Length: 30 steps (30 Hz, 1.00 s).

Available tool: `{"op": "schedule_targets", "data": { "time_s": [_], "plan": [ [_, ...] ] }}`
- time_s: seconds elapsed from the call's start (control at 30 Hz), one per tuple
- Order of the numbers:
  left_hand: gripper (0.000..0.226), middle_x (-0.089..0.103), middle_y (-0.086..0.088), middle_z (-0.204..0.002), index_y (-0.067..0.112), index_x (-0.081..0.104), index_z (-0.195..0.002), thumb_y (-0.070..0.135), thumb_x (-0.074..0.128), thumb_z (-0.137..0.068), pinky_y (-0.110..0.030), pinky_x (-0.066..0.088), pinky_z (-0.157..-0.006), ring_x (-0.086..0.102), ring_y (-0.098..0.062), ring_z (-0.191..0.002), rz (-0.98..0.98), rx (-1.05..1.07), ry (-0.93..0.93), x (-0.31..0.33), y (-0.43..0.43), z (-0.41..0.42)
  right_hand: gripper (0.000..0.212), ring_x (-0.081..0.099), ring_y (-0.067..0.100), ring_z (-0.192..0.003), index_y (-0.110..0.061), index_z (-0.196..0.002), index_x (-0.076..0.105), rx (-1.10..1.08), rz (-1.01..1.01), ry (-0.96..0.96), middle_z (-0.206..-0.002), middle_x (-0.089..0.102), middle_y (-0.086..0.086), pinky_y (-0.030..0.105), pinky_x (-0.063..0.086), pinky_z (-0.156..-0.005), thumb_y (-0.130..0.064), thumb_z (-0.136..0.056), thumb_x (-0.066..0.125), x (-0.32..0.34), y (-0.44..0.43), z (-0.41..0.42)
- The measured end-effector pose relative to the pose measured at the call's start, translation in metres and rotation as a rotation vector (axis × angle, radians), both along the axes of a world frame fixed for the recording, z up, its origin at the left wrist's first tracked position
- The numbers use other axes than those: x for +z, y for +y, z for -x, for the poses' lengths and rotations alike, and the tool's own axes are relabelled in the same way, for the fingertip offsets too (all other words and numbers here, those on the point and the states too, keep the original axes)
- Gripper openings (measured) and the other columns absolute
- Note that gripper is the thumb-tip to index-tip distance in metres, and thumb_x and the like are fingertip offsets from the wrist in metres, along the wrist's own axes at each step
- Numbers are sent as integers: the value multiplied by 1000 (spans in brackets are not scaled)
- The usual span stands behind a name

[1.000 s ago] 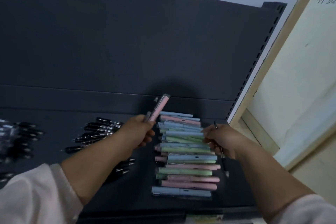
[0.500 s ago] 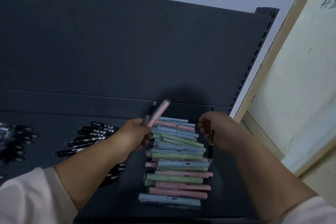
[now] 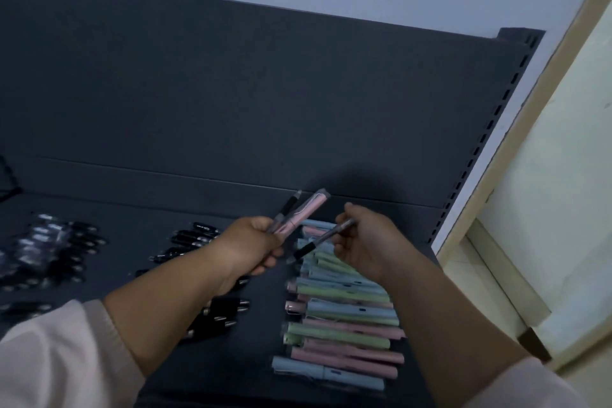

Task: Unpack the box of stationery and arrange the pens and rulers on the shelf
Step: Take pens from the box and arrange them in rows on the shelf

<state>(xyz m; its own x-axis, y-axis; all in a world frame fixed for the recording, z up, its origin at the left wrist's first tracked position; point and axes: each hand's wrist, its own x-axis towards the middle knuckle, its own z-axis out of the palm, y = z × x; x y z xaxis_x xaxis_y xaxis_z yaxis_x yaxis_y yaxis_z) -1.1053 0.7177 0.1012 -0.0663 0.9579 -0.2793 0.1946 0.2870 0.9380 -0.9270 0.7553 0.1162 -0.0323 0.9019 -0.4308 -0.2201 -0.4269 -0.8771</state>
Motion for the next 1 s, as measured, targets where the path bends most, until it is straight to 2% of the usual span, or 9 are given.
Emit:
{"op": "schedule_targets", "data": {
  "time_s": [0.2,0.27,0.33,0.4,0.53,0.67,0.8,0.93,1.0],
  "plan": [
    [14,58,2,-65,22,60,-89,15,51,-97,-17,38,-43,50,-8,-50,-12,105,-21,0,-13,45,27,61,18,-58,-9,-82,51,174,32,54,-78,66,15,25,50,-50,-30,-99,49,-3,-1,50],
    [14,57,1,-65,22,59,-89,14,50,-97,-17,37,-43,50,-8,-49,-16,160,-32,2,-18,64,14,61,15,-58,-11,-83,50,257,17,35,-77,66,12,22,50,-50,-13,-97,52,-3,-3,72],
    [15,57,1,-65,21,59,-89,13,50,-97,-18,37,-44,49,-9,-50,-21,205,-40,4,-27,87,23,60,13,-63,-13,-82,49,320,-28,5,-79,65,10,21,50,-55,8,-91,49,-3,-6,97],
    [15,58,0,-67,20,60,-89,13,50,-97,-20,38,-47,50,-11,-53,-18,243,-32,6,-38,113,27,59,14,-68,-13,-84,51,361,-64,-29,-82,64,9,23,48,-60,14,-88,47,-3,-9,124],
    [15,59,-2,-67,18,61,-89,10,51,-96,-22,38,-51,50,-13,-52,-36,329,-31,7,-59,172,14,54,11,-67,-17,-90,61,483,-173,-144,-80,61,3,24,44,-61,-5,-93,55,-6,-16,188],
    [16,57,0,-64,17,61,-84,11,52,-95,-15,32,-40,45,-11,-47,-27,413,12,8,-80,233,14,53,12,-65,-22,-97,63,584,-240,-208,-77,51,1,25,48,-60,-20,-99,49,-9,-28,256],
    [14,58,-5,-68,15,60,-84,12,52,-95,-14,26,-33,40,-10,-43,-16,483,43,8,-99,295,21,48,7,-58,-23,-111,62,686,-418,-479,-75,54,-4,15,39,-49,-18,-99,46,-22,-36,320],
    [18,57,-10,-71,12,59,-75,10,52,-92,-17,27,-40,40,-16,-50,25,531,80,4,-112,350,46,58,12,-76,-23,-117,66,814,-497,-757,-93,66,-1,20,46,-68,1,-89,38,-43,-37,376],
    [19,58,-8,-69,12,61,-73,12,55,-91,-21,27,-46,42,-16,-53,33,509,107,2,-118,370,43,57,12,-85,-22,-113,66,828,-545,-878,-98,62,-4,17,42,-71,1,-88,42,-53,-37,395]
  ]
}}
